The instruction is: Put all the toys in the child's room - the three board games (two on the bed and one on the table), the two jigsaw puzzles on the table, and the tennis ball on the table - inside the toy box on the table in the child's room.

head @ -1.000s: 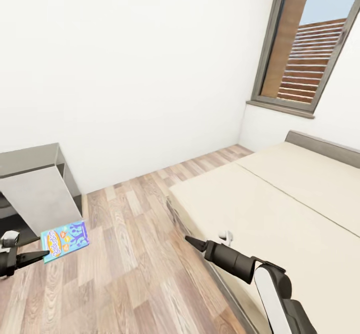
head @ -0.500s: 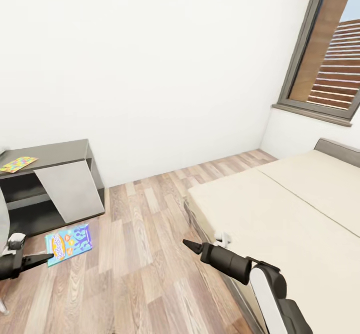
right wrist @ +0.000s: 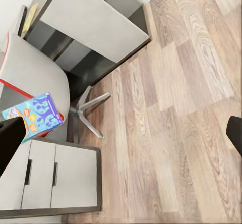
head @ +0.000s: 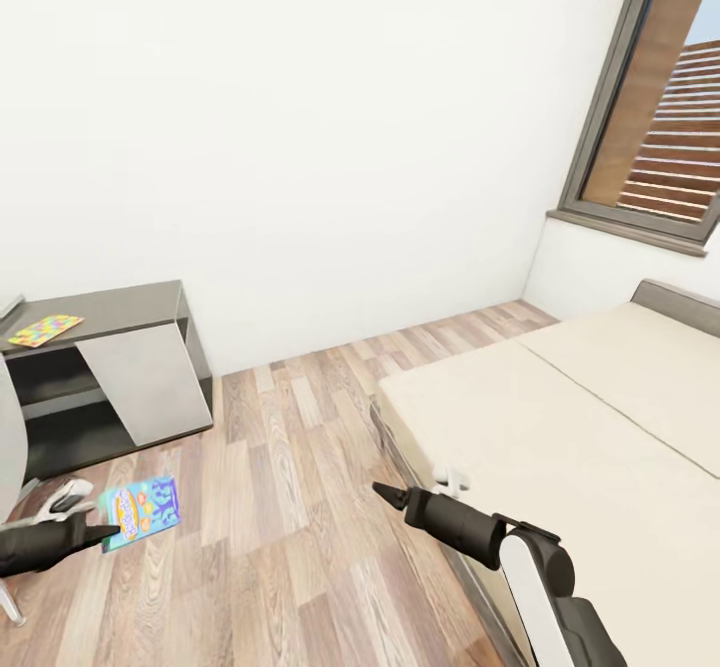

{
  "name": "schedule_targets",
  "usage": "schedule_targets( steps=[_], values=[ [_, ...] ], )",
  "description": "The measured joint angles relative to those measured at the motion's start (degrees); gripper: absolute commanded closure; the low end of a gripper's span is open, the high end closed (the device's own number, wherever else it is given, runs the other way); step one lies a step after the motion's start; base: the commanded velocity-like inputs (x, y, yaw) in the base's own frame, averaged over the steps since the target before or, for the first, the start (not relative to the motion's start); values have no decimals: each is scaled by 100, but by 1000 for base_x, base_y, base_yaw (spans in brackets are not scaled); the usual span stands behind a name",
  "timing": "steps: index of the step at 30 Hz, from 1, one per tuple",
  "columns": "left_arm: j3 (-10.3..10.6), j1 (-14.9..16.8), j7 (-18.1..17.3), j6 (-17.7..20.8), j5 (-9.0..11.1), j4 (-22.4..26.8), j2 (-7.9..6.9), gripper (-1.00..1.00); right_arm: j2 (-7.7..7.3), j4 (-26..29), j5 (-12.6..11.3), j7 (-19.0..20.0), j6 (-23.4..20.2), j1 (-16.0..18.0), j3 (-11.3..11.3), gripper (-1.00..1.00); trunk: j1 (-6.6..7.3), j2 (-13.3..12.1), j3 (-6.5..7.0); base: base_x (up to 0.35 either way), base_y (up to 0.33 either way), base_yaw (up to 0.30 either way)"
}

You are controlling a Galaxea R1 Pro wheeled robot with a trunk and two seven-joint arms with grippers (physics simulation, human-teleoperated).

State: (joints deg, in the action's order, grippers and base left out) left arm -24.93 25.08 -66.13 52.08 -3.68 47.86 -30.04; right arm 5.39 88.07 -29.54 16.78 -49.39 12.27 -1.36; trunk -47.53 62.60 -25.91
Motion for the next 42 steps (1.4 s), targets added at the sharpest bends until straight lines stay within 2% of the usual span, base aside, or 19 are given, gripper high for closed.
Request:
schedule_targets(
  steps=[5,6,9,15,20,32,42],
  values=[
    [2,0,492,56,-1,101,131,100,2,-8,78,-52,4,0,3,-100,110,-201,90,0,0,0],
    [4,-1,791,72,-25,123,168,100,3,-16,103,-63,7,0,2,-100,132,-241,108,0,0,0],
    [0,0,881,104,27,131,177,100,2,-22,112,-77,11,0,1,-100,198,-361,162,0,0,0],
    [1,-1,919,115,45,135,179,100,4,-12,137,-120,13,1,-44,-100,330,-602,281,0,0,132],
    [2,-1,916,115,50,135,180,100,24,-6,285,-234,8,1,-63,-100,440,-803,389,0,0,259],
    [-6,-2,874,108,49,140,173,100,29,-13,312,-253,7,1,-74,-100,703,-1285,633,0,0,276],
    [-21,-2,768,93,62,174,171,100,29,-14,313,-254,7,1,-75,-100,704,-1286,635,0,0,281]
  ],
)
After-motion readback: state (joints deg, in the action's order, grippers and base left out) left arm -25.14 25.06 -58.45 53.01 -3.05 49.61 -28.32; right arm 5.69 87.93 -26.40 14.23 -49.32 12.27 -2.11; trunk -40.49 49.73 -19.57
